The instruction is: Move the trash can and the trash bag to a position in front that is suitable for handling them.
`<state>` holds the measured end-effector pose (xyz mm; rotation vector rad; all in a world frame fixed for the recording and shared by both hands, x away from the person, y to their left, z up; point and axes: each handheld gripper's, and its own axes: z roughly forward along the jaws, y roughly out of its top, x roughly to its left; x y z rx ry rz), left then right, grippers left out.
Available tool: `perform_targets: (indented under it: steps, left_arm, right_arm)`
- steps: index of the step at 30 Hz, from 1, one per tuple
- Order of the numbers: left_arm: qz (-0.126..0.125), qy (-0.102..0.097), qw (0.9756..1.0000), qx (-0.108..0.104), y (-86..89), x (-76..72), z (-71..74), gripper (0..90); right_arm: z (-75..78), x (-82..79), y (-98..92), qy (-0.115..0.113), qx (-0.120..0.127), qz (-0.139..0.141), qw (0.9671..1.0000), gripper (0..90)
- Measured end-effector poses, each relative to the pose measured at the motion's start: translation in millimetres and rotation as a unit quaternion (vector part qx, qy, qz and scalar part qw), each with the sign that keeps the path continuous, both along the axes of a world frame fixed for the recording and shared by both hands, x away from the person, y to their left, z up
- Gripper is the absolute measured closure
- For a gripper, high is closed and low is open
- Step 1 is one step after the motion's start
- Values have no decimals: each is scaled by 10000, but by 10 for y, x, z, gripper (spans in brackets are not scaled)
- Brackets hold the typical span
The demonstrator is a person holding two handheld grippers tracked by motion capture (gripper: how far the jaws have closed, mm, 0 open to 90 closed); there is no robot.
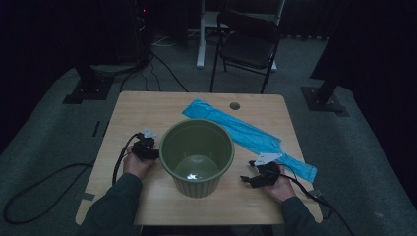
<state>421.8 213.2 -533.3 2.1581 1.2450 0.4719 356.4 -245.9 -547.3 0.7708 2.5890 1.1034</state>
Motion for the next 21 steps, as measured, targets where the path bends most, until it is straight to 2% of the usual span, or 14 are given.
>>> perform_targets:
  steps: [2,5,7,8,10,11,12,15,16,17,19,21]
  left_arm:
    - [-12,8,10000,9,0,-1,2,414]
    - [-72,52,10000,-4,3,-23,13,444]
    - [-123,150,9997,-147,24,-38,27,493]
    - [-123,150,9997,-147,24,-38,27,507]
    - [-216,320,9985,-377,51,-71,46,507]
    - [-261,352,9982,-415,52,-102,66,507]
    - [-321,317,9981,-425,52,-143,103,507]
    - [-443,143,9962,-741,52,-270,236,506]
    - [-443,143,9962,-741,52,-270,236,506]
    - [-551,8,9952,-811,20,-363,312,502]
    - [-651,-38,9948,-784,-11,-445,341,500]
    - [-651,-38,9948,-784,-11,-445,341,498]
  right_arm:
    - [10,-1,6,11,-29,-27,10000,283]
    - [50,-2,33,77,-124,-189,9997,403]
    - [72,-3,55,112,-190,-259,9994,462]
    - [72,-3,55,112,-190,-259,9994,462]
    - [86,-10,78,136,-223,-278,9993,511]
    - [94,-20,94,128,-251,-298,9992,519]
    - [105,-28,108,97,-252,-287,9992,519]
    - [161,-49,154,60,-111,-263,9996,517]
    - [161,-49,154,60,-111,-263,9996,517]
    - [215,-60,211,151,-32,-261,9995,512]
    - [242,-78,261,95,-58,-215,9997,508]
    - [254,-84,286,85,-53,-199,9998,508]
